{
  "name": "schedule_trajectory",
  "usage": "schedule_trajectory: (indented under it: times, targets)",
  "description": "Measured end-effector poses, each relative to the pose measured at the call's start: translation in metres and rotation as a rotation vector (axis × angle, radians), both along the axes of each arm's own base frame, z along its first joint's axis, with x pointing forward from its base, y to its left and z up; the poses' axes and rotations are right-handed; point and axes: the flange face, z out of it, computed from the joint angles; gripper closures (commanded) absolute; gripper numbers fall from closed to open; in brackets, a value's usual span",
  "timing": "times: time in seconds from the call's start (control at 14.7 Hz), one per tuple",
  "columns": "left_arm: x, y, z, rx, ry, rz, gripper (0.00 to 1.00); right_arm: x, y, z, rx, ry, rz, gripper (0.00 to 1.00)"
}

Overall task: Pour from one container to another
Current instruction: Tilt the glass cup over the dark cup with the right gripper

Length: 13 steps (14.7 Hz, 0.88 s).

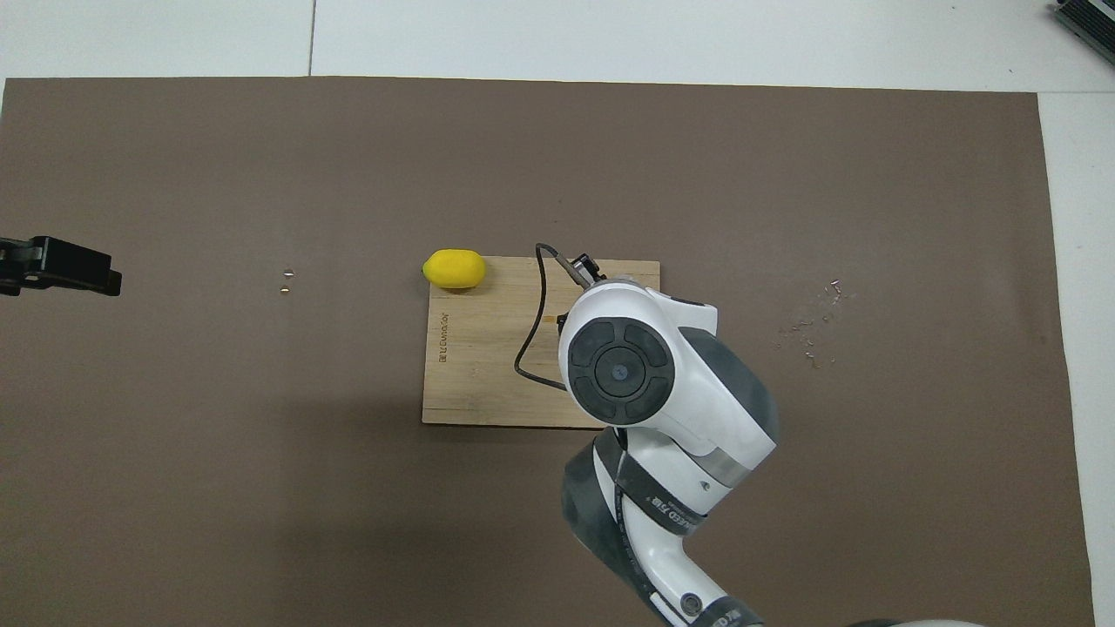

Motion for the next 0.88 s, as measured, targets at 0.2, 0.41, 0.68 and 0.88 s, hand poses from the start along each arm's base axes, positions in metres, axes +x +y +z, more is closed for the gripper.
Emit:
schedule_trajectory:
  times: [0.2,0.41,0.68,0.88]
  targets:
    - [-0.0006,0.0033,0.0015,0.017,-0.003,0.003,0.00,-0.0018,0.0023,-0.0006,-0.011,-0.006,0.012,0.98]
    - [-0.0007,0.0053,0.0020,0.019,-0.006,0.006,0.00,-0.0040,0.0057,0.0000,-0.022,-0.015,0.027,0.98]
    - [-0.0005,0.0047,0.0022,0.019,-0.007,0.006,0.00,-0.0050,0.0054,-0.0027,-0.059,-0.039,0.057,0.97]
    - [0.0005,0.0044,0.0030,0.019,-0.017,0.005,0.00,-0.0053,0.0055,-0.0022,-0.058,-0.043,0.059,0.97]
